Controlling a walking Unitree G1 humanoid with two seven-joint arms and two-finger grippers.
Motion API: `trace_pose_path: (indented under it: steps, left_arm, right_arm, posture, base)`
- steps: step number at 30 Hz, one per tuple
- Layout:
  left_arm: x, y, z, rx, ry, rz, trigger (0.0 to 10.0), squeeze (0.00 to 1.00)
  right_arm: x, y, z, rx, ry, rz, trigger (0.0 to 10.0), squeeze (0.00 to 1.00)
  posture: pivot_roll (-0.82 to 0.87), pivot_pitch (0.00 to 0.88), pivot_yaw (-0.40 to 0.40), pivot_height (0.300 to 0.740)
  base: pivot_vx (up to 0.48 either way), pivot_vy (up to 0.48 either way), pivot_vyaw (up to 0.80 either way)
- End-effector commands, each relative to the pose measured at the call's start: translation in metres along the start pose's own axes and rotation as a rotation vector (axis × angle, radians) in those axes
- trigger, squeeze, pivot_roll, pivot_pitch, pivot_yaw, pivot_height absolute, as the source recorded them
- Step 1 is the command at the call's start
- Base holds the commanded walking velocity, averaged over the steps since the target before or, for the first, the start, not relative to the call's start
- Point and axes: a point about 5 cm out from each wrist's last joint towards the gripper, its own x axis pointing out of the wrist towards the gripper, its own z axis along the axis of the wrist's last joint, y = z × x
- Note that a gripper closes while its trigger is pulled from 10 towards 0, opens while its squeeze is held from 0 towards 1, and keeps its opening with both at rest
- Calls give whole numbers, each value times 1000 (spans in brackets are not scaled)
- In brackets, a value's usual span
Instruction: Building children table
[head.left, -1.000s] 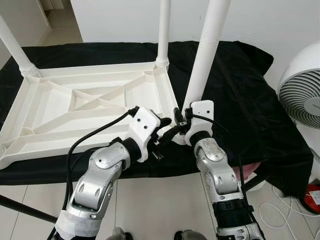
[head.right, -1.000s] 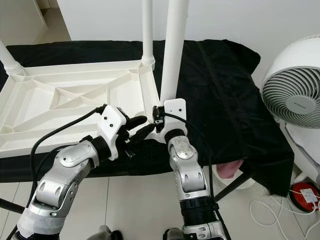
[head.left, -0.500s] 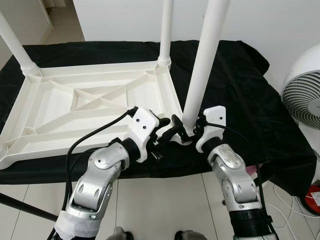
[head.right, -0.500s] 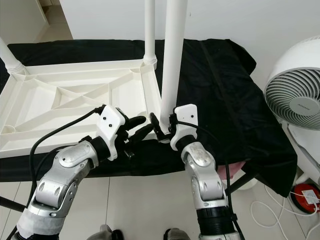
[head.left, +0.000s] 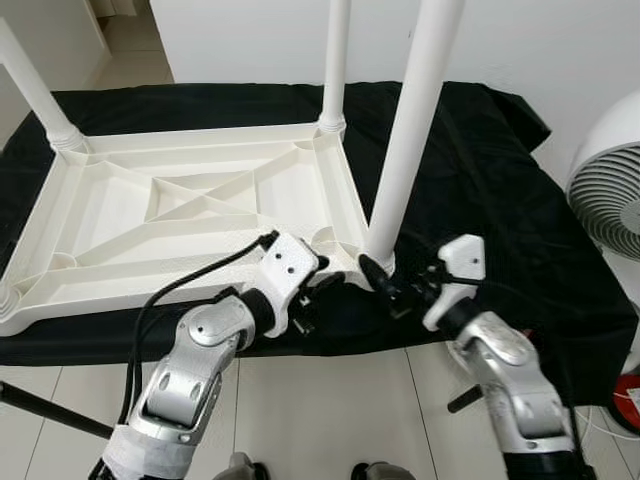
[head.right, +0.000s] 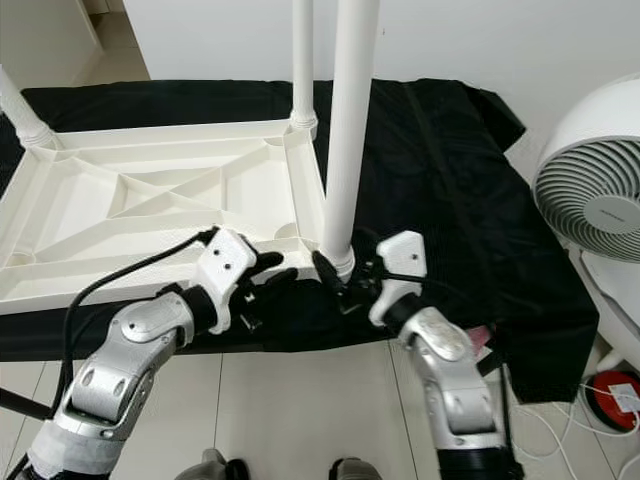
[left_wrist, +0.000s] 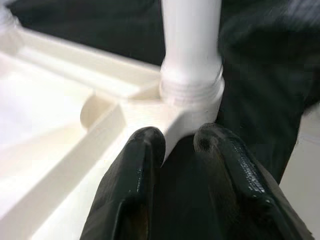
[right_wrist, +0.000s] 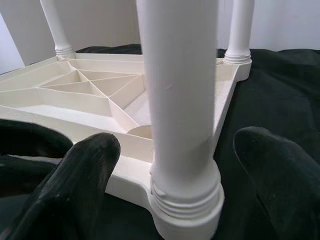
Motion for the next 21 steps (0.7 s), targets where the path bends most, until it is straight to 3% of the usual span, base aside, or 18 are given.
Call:
trace_pose_path:
  steps: [1,9,15,21]
  left_arm:
    - [0,5,-10,2,73,99,10000,0]
    - [0,12,-23,-13,183,169,10000,0]
    - [-1,12,-24,5,206,158,10000,0]
    - [-10,11,-28,27,294,150,10000,0]
  right_arm:
    - [-7,-2,-1,7,16,23,10000,0]
    - [-14,-18,4,-22,15,-1,10000,0]
    - [-13,-26,5,-35,16,12,10000,0]
    - [10,-25,12,-56,-5,96,10000,0]
  posture:
    - [-120,90,62,740]
    - [-120,90,62,740]
    - [-128,93,73,740]
    - [-117,95,75,740]
  base:
    - [0,0,0]
    - [0,0,0]
    - [0,0,0]
    - [0,0,0]
